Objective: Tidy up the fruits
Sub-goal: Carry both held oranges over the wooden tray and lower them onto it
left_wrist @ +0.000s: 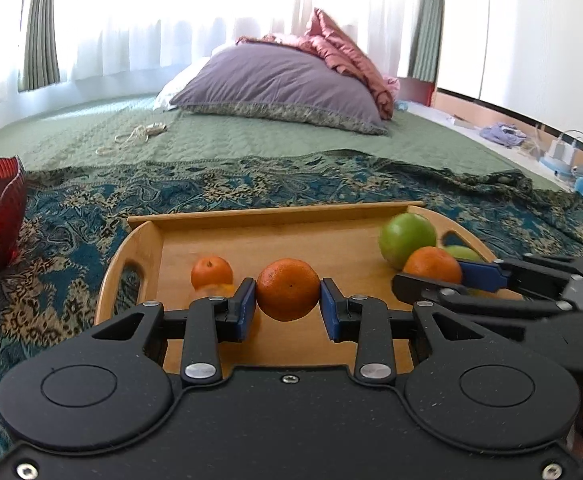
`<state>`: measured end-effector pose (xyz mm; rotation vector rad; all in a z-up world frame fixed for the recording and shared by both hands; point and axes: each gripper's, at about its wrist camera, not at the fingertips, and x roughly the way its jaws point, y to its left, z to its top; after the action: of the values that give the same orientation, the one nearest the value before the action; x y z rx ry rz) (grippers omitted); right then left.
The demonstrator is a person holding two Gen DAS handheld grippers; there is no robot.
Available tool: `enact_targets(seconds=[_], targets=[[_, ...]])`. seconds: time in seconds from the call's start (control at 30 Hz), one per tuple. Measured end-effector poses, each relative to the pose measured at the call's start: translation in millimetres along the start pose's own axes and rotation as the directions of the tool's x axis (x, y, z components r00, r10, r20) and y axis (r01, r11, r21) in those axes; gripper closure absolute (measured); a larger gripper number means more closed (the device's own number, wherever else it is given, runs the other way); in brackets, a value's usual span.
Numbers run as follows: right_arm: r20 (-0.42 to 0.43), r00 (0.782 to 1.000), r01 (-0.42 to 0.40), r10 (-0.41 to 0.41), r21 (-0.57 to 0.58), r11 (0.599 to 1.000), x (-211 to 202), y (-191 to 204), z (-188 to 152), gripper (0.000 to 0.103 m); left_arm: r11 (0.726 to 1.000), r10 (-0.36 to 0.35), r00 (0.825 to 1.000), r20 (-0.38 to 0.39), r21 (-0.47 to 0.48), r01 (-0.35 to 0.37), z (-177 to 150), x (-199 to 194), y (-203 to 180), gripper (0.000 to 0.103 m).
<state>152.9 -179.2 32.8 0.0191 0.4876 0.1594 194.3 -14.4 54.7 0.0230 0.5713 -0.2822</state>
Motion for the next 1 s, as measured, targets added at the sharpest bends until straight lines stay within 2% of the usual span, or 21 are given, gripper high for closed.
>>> enact_targets(seconds=[0.27, 0.6, 1.0], targets=[[-0.018, 1.000, 0.019, -0.019, -0.010, 1.000, 19, 1, 8, 0.060, 0.998, 0.011, 0.998, -0.057, -0.056, -0.014, 24, 38, 18, 0.070], [-0.052, 0.998, 0.029, -0.030, -0.022, 0.999, 37, 4, 5, 0.060, 1.000, 0.020, 0.995, -0.099, -0.002, -0.021, 21, 62, 13, 0.070], [-0.077, 0.997, 0.025, -0.026, -0.013, 1.000, 50, 4, 2, 0.059, 1.000, 0.025, 0.993, -0.115, -0.006, -0.026, 21, 76, 13, 0.070]])
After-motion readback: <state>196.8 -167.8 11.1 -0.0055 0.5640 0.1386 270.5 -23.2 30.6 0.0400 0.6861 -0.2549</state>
